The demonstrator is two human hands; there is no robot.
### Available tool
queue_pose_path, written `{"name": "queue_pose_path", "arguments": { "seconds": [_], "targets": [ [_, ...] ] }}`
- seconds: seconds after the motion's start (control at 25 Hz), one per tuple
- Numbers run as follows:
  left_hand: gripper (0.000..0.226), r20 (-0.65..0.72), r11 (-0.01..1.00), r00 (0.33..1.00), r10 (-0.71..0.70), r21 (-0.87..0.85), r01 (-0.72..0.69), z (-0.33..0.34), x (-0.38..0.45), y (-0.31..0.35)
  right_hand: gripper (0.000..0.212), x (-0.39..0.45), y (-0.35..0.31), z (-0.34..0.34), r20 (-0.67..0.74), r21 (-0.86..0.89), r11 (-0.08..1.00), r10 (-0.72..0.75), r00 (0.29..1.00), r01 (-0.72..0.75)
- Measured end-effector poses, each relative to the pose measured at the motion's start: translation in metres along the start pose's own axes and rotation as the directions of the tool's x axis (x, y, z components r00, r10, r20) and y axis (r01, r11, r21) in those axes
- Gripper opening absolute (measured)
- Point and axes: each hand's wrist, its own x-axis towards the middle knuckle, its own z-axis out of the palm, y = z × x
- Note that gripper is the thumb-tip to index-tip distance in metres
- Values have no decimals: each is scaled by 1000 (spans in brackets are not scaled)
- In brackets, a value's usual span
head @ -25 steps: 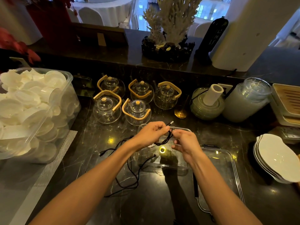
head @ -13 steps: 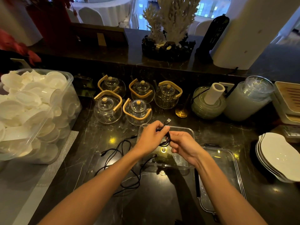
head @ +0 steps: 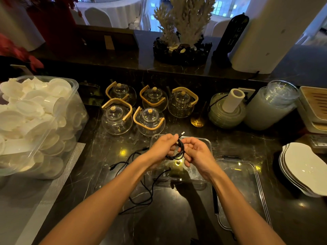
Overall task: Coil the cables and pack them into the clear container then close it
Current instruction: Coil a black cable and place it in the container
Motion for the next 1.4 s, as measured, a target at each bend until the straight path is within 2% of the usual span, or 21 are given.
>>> {"name": "queue_pose_path", "arguments": {
  "seconds": [0.08, 0.12, 0.32, 0.36, 0.4, 0.48, 0.56, 0.64, 0.8, 0.88, 1.0, 1.08, 1.24, 1.4],
  "targets": [
    [26, 143, 983, 988, -64, -163, 87, -3, -3, 4, 19, -2, 1, 0, -4, 3, 1000, -21, 1000, 21],
    [27, 160, 982, 985, -68, -162, 94, -4, -4, 3, 19, -2, 1, 0, -6, -27, 999, -34, 999, 34],
    [33, -21, 979, 1000, 9, 204, -5, -1, 3, -5, 18, -6, 7, 9, -106, -256, 965, -86, 991, 57],
    [34, -58, 963, 998, 29, 268, -13, 0, 5, -5, 18, -6, 10, 11, -139, -378, 923, -140, 980, 78],
    [35, -81, 949, 996, 41, 316, -14, 1, 7, -5, 18, -6, 13, 12, -152, -542, 835, -209, 966, 95],
    [34, -97, 922, 994, 59, 387, -17, 2, 8, -5, 16, -4, 20, 13, -129, -789, 608, -299, 946, 85],
    [35, -103, 878, 990, 99, 477, -38, 3, 8, -11, 15, -2, 24, 15, -104, -869, 489, -343, 933, 83],
    [41, -111, 837, 983, 143, 544, -60, 0, 8, -22, 11, 0, 27, 16, -124, -856, 510, -358, 925, 82],
    [43, -82, 809, 985, 155, 583, -78, -6, 10, -40, 4, 1, 36, 16, -304, -699, 713, -366, 880, 55],
    [40, -59, 800, 982, 178, 590, -110, -6, 11, -43, 5, -1, 36, 14, -373, -576, 814, -349, 860, 80],
    [38, -11, 784, 979, 202, 601, -155, -4, 14, -43, 9, 0, 33, 6, -410, -366, 926, -251, 877, 94],
    [36, 25, 756, 982, 186, 635, -159, 0, 25, -42, 4, 7, 34, -6, -402, -348, 937, -142, 905, -8],
    [32, 98, 722, 993, 70, 681, -118, 6, 58, -46, 13, 27, 47, -31, -369, -471, 854, 35, 929, -220],
    [21, 151, 646, 985, -86, 761, -60, 9, 84, -52, 15, 44, 61, -46, -392, -516, 779, 154, 907, -356]
  ]
}}
